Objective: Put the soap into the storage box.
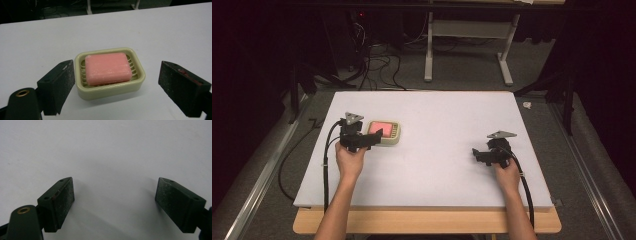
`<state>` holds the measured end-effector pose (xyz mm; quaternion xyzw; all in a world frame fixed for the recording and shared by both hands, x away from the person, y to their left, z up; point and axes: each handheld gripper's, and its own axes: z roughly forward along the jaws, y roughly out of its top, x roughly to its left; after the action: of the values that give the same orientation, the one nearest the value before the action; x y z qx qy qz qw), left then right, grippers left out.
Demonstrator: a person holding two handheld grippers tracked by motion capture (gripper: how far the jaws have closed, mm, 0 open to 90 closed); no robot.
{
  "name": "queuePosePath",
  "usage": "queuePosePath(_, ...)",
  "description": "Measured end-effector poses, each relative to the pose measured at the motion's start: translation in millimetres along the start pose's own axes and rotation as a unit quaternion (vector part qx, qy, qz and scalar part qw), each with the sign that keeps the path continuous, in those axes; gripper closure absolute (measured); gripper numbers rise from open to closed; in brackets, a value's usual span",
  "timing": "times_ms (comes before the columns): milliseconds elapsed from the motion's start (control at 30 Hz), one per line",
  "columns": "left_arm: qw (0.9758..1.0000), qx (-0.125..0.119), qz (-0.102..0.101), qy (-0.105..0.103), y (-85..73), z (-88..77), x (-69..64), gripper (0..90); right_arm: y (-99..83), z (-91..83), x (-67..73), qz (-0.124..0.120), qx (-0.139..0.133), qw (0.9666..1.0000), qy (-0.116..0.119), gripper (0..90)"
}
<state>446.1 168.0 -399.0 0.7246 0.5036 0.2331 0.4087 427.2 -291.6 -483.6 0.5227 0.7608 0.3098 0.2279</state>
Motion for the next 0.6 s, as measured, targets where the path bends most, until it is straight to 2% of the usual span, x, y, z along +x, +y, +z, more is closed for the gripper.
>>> queuePosePath(300,0.9999,-0.007,-0.004,-0.008,-6.2,-9.2,-1.3,14.5,0.0,0.0,0.0,0.000,0.000,1.0000,0.000,16.4)
queuePosePath(600,0.9997,-0.014,0.001,-0.019,-11.4,-20.4,-5.7,14.4,0.0,0.0,0.0,0.000,0.000,1.0000,0.000,16.3)
